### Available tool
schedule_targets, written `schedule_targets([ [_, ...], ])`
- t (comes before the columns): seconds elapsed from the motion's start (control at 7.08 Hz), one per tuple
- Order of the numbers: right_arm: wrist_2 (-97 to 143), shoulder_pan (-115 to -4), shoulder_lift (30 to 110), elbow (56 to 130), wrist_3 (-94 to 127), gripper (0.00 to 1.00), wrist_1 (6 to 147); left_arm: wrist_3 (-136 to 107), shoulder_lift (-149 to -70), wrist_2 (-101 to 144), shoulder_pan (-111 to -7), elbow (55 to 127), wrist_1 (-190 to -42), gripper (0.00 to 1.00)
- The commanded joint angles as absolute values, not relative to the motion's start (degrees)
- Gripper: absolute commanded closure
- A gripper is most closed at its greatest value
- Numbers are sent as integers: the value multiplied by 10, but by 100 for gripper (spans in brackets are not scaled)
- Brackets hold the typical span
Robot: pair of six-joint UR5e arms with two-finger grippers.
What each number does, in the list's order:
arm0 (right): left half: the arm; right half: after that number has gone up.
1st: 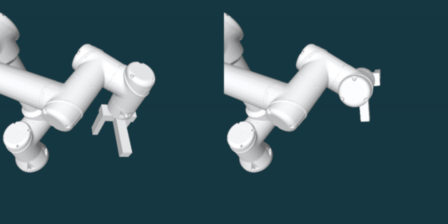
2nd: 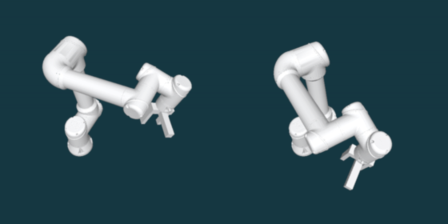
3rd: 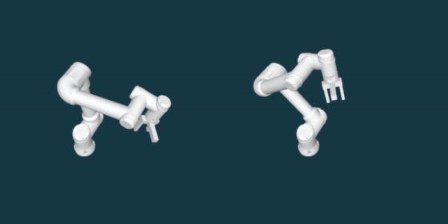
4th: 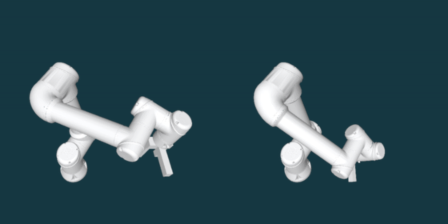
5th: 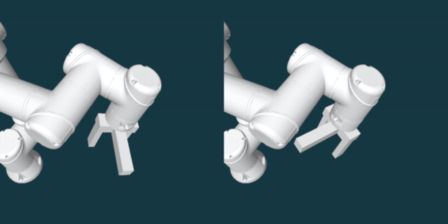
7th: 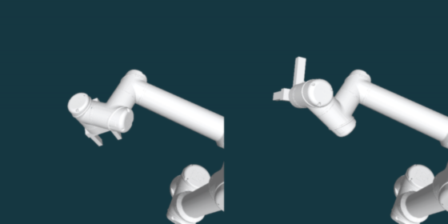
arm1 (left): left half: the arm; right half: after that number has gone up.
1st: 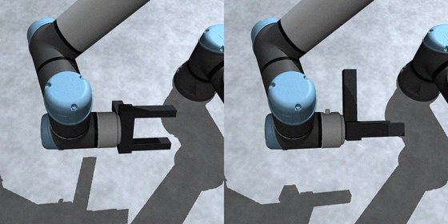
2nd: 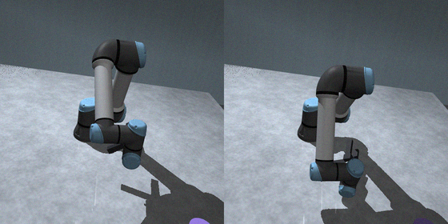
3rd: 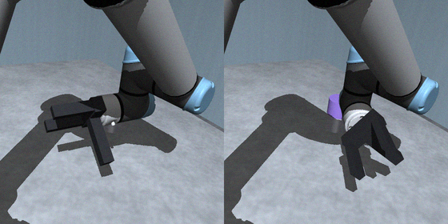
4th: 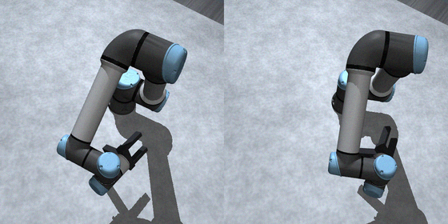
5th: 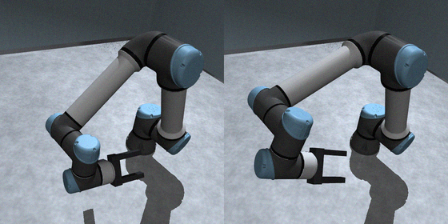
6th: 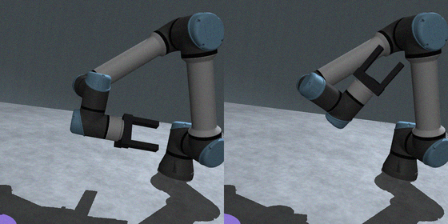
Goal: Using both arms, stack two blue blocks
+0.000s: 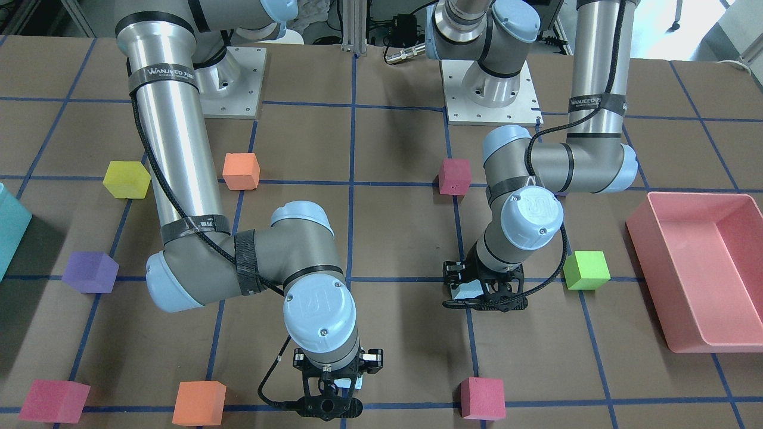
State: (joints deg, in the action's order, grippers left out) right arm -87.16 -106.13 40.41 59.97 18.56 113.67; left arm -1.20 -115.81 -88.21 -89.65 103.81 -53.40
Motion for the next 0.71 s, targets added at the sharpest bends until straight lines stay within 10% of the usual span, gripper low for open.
schedule_targets([
  [0.0,-871,-1062,398,599,185,80,1138,-11,-1158,-883,-896,1028,-533,55],
  [0.14,-871,-1062,398,599,186,80,1138,-11,-1151,-884,-897,1016,-542,55],
  [0.28,-871,-1062,398,599,178,52,1139,-11,-1148,-884,-898,999,-561,55],
  [0.42,-871,-1062,398,599,179,1,1142,-11,-1150,-883,-898,970,-588,55],
  [0.56,-873,-1061,400,599,178,0,1142,-16,-1157,-872,-899,927,-635,55],
])
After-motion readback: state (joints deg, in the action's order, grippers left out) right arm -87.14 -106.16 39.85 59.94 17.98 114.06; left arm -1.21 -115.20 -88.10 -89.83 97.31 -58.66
